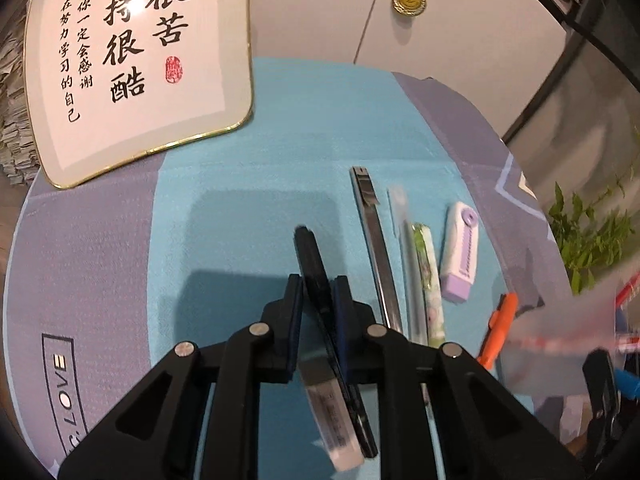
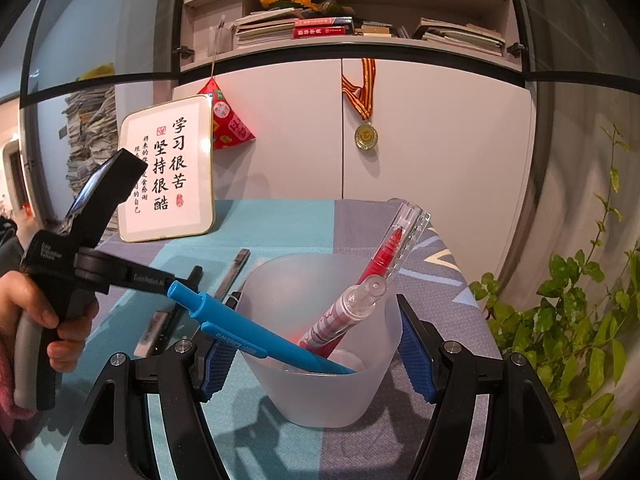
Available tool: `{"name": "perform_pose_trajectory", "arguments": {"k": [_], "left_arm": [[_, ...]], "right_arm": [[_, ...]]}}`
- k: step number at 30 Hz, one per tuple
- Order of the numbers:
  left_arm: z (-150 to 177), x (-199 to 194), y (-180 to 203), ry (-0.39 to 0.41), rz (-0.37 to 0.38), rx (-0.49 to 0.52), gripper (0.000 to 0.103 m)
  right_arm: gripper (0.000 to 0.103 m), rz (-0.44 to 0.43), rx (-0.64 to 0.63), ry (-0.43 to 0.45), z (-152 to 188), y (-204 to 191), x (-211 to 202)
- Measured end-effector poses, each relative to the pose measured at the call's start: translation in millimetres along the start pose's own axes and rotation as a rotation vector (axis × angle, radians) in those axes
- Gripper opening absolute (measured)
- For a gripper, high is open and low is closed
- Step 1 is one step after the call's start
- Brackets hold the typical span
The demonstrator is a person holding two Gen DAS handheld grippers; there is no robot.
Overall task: Organize stationery
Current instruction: 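Lift the black marker with the left tool and lower it into the cup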
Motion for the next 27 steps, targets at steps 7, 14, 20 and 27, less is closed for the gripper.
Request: {"name": "perform_pose_trajectory", "arguments": {"k": [7, 14, 20, 27], "left_arm": [[-20, 18, 14, 0.006, -0.085, 0.026, 0.016], [-17, -7, 11, 0.064, -0.058, 0.024, 0.01], [-16, -48, 19, 0.156, -0.038, 0.062, 0.01], [-8, -89, 24, 0.224, 0.018, 0.093, 0.01]], "right_arm": [[0.072, 0.0, 0.0, 0.0, 0, 0, 0], [0.072, -0.002, -0.001, -0.002, 0, -1, 1], [0.072, -0.002, -0.001, -0.001, 0, 0, 1], [0.072, -0.002, 0.0, -0.002, 0, -1, 0]]}}
Point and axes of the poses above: each gripper's, at about its wrist camera, not at the fingertips, and x roughly the way its jaws point, y to its right, z to its underside, the point moved 4 cm from there along x, roughly the way its jaws point, and after that the axes turned 1 degree about x, right-handed, at the moved point
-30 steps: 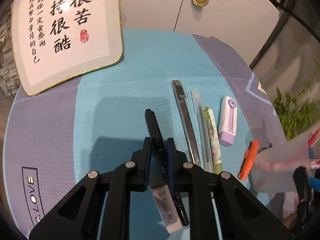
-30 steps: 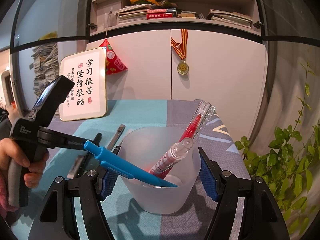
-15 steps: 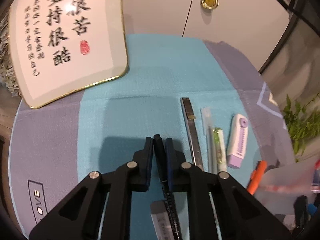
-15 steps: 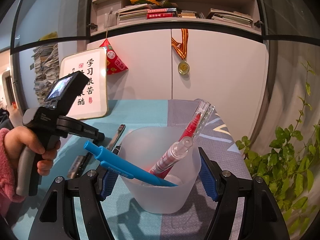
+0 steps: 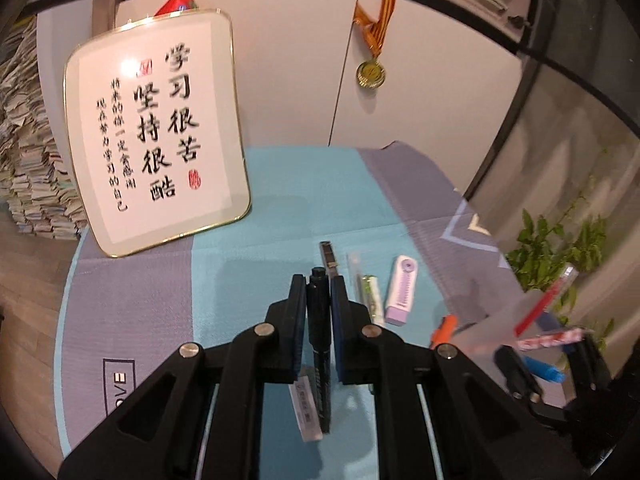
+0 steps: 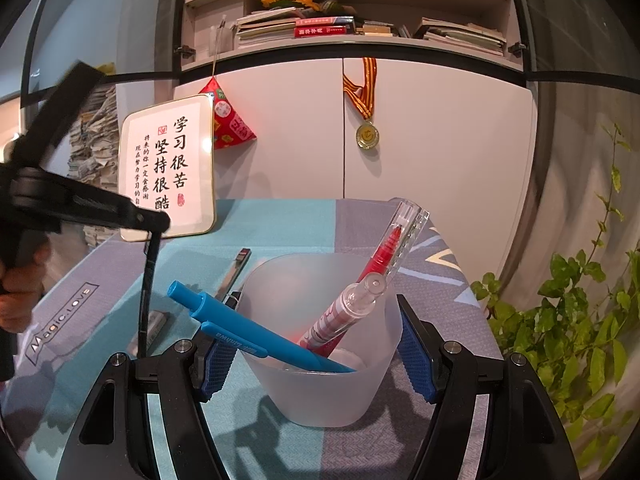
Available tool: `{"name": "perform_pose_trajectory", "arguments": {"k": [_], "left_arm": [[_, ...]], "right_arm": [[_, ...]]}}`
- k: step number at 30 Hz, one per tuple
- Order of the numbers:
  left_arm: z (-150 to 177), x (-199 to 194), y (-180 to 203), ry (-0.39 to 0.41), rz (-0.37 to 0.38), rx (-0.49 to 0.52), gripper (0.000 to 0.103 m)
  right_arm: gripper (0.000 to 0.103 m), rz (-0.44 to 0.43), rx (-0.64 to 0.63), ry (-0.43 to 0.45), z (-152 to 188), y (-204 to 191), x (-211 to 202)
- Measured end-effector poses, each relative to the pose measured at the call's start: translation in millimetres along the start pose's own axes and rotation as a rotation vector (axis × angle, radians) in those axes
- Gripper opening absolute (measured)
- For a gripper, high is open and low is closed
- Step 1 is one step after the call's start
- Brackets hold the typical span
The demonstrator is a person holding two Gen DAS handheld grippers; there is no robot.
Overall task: Organize stationery
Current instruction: 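Lift the black marker with the left tool and lower it into the cup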
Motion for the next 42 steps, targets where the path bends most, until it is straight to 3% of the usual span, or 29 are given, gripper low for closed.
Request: {"name": "perform_pose_trajectory", "arguments": {"k": [6, 13, 23, 32, 42], "left_arm": [[-4, -25, 6, 0.045, 0.029, 0.01, 0.008], [-10, -50, 19, 0.097, 0.075, 0.036, 0.008], [-31, -87, 60, 0.181, 0.196, 0.078, 0.008], [-33, -101, 95, 0.21, 0.305, 0.1, 0.008], [-21, -86, 115, 0.181, 0.289, 0.172, 0.008]], "right_arm": [[0.072, 0.019, -0.004, -0.066, 2, -1, 11], [0.071, 0.015, -0.014, -0.043, 4, -3, 5], [0.071, 0.01, -0.012, -0.065, 3, -2, 9], [0.071, 0.007, -0.008, -0.066, 3, -1, 9], [0.071, 0.008, -0.009, -0.066, 3, -2, 9]]}}
Point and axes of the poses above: each gripper's, at about its wrist camera, not at the fingertips, and x roughly the way its jaws point, y to its right, z to its underside, the point moved 4 cm from there along x, roughly the way its jaws point, and after that the axes turned 1 degree about x, right-handed, at the moved point
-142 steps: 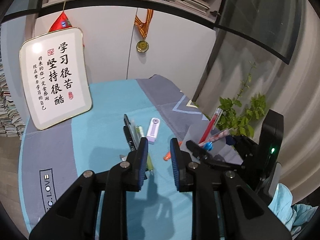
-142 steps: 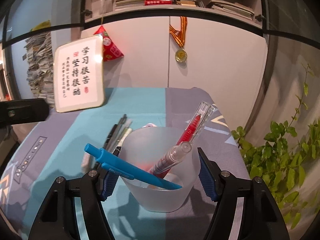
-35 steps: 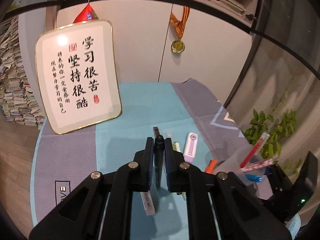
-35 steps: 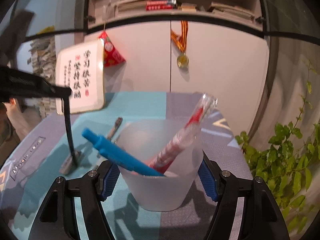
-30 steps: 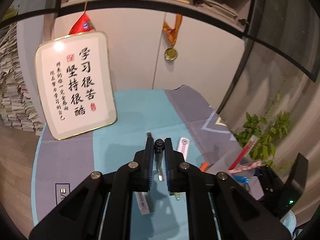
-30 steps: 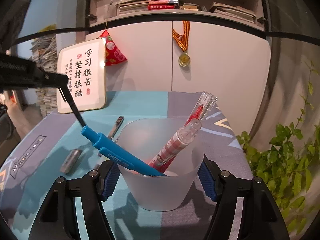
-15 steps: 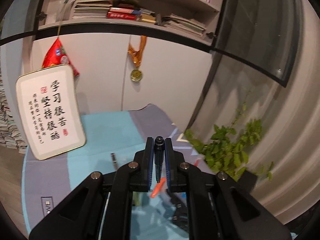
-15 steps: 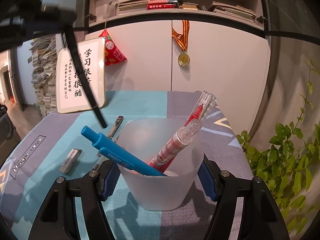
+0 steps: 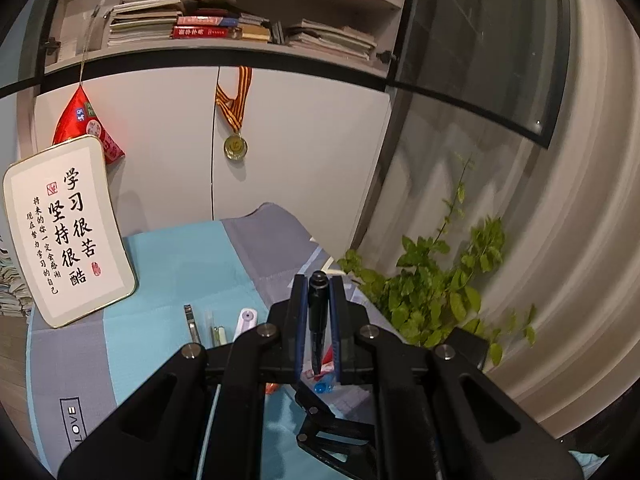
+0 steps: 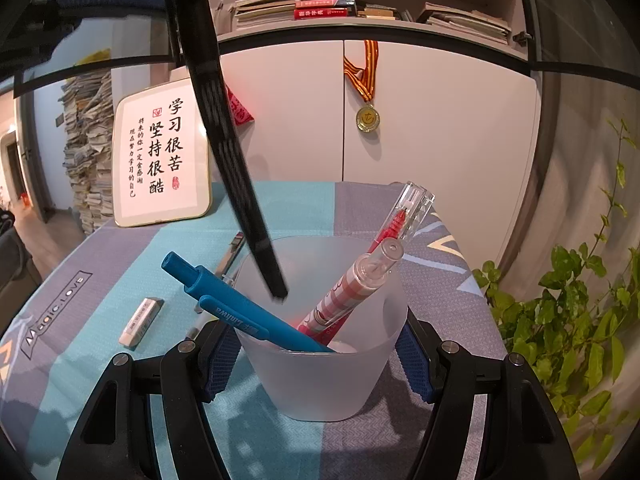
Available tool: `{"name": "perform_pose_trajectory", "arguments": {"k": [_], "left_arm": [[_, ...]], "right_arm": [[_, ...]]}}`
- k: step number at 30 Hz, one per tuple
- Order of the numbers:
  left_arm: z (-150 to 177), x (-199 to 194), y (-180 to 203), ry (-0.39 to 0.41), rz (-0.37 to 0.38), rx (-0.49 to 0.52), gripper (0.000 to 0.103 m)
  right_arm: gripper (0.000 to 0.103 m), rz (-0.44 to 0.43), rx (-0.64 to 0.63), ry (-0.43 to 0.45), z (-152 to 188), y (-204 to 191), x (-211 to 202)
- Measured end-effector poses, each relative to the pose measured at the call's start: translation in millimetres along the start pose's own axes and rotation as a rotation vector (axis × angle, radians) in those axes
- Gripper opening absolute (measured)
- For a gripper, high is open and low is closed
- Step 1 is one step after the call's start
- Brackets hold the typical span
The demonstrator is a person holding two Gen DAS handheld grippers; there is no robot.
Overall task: Organize stationery
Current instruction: 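Lift the black marker with the left tool and lower it into the cup, then open the left tool to release the marker, move back to pens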
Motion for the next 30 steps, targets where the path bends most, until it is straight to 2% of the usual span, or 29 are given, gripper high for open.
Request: {"name": "perform_pose_trajectory", "arguments": {"k": [3, 12, 25, 30], "left_arm": [[5, 8, -2, -0.014, -0.026, 0.018, 0.008], [20, 30, -2, -0.089, -0.026, 0.028, 0.008], [18, 25, -14, -0.096, -0.025, -0.022, 0.009], [19, 19, -41, -0.086, -0.068, -0.071, 0.011]], "right_arm": [[0.071, 0.0, 0.0, 0.0, 0, 0, 0], [0.071, 0.0, 0.0, 0.0, 0, 0, 0], [0.071, 0.0, 0.0, -0.002, 0, -1, 0], [0.071, 0.0, 0.001, -0.002, 0, -1, 0]]}}
Point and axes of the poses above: each gripper's, at about its wrist camera, not at the fingertips, and x roughly the way its jaws point, y to its right, z to its underside, the point moved 4 cm from there along x, roughly the way its jaws point, and after that the axes turned 1 degree about x, right-handed, at the moved point
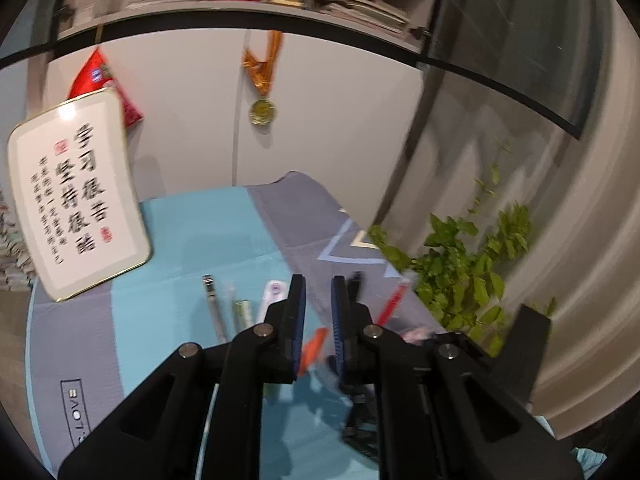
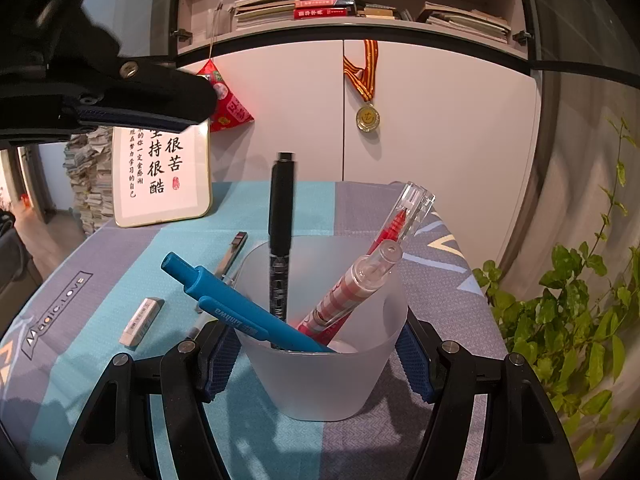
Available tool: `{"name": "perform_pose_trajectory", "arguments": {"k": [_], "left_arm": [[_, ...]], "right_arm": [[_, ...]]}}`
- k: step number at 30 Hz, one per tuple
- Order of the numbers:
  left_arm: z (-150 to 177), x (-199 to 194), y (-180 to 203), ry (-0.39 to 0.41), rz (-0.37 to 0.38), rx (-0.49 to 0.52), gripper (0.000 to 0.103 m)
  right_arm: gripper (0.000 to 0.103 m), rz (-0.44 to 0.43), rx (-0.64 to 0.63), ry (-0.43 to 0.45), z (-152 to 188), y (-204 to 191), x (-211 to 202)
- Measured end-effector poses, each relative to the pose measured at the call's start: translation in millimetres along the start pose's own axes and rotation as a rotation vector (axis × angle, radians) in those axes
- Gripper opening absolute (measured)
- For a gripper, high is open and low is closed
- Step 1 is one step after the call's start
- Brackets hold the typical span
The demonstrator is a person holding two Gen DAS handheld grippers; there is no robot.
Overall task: Organize stationery
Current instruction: 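Open the left tool to release the marker, move back to pens, then grasp the dark grey pen with the left tool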
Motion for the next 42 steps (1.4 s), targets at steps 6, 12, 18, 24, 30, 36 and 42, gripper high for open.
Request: {"name": "perform_pose_trajectory", "arguments": {"k": [6, 12, 18, 24, 30, 36, 42], "left_arm": [[20, 20, -43, -0.065, -0.108, -0.064, 0.011], [41, 63, -70, -0.183, -0.168, -0.117, 0.011], [51, 100, -80, -0.262, -0.198, -0.136, 0.013], [56, 125, -86, -0.302, -0.222, -0.144, 0.013], [58, 130, -86, -0.305, -0.233, -0.119, 0.015], [65, 120, -94, -0.316, -0.234, -0.107, 0.006], [83, 90, -107, -0.368, -0.164, -0.188, 0.006]], "right_arm": [[0.071, 0.0, 0.0, 0.0, 0, 0, 0], [0.071, 0.0, 0.0, 0.0, 0, 0, 0], [0.071, 0.0, 0.0, 0.0, 0, 0, 0], [0.071, -0.002, 0.003, 0.0, 0, -1, 0], [0.071, -0.002, 0.003, 0.0, 0, -1, 0], [0.071, -0.002, 0.003, 0.001, 0, 0, 0], [0.071, -0.001, 0.002, 0.0, 0, -1, 1]]}}
Point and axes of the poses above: each gripper's, at about its wrist camera, not at the fingertips, and x roughly the way its jaws point, y to its right, z to its underside, the point moved 4 cm from there along x, roughly the way its jaws point, and after that the axes turned 1 degree about x, right-handed, at the moved point
